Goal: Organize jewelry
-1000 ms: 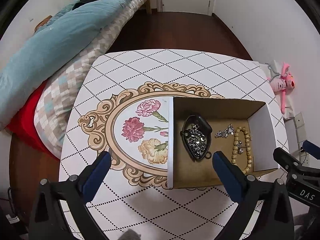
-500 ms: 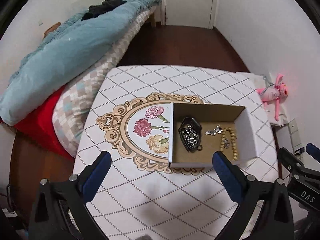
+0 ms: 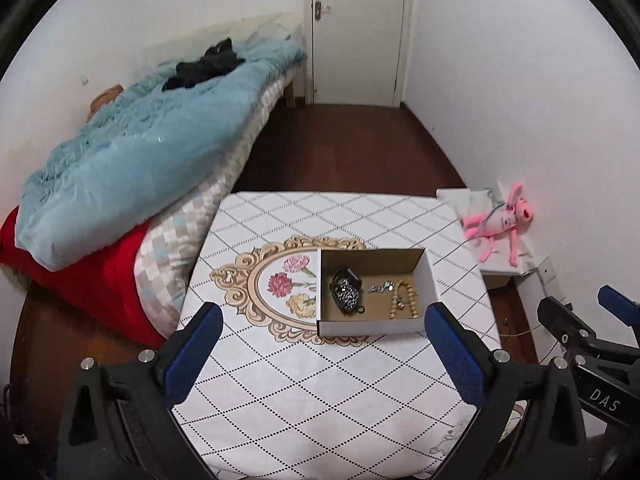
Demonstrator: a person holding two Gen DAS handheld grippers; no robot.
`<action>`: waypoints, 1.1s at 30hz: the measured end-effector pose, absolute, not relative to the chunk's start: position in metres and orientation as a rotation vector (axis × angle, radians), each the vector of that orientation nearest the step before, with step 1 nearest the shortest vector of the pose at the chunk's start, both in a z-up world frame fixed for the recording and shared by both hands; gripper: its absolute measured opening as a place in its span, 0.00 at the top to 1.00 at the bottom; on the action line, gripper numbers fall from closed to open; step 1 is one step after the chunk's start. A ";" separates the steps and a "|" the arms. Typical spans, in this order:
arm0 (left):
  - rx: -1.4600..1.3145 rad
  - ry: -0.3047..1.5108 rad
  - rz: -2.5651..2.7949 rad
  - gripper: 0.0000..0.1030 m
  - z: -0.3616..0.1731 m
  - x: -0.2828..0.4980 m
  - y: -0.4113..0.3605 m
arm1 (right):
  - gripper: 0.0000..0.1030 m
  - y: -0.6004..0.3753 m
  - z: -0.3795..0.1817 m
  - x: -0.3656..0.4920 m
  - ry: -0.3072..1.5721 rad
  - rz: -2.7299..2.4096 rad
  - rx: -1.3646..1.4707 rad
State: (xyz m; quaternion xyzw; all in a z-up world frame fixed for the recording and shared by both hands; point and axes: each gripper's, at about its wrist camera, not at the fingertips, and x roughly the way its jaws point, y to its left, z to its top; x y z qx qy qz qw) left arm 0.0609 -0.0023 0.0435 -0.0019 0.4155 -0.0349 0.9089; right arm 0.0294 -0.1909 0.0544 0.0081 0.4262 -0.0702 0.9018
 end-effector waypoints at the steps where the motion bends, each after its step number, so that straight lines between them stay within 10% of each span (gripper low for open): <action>1: -0.005 0.853 -0.073 0.00 0.047 0.058 -0.002 | 0.00 -0.191 0.061 0.023 0.870 -0.144 0.022; 33: -0.006 1.000 -0.030 0.00 0.022 0.096 -0.012 | 0.00 -0.196 0.067 0.050 0.928 -0.161 0.019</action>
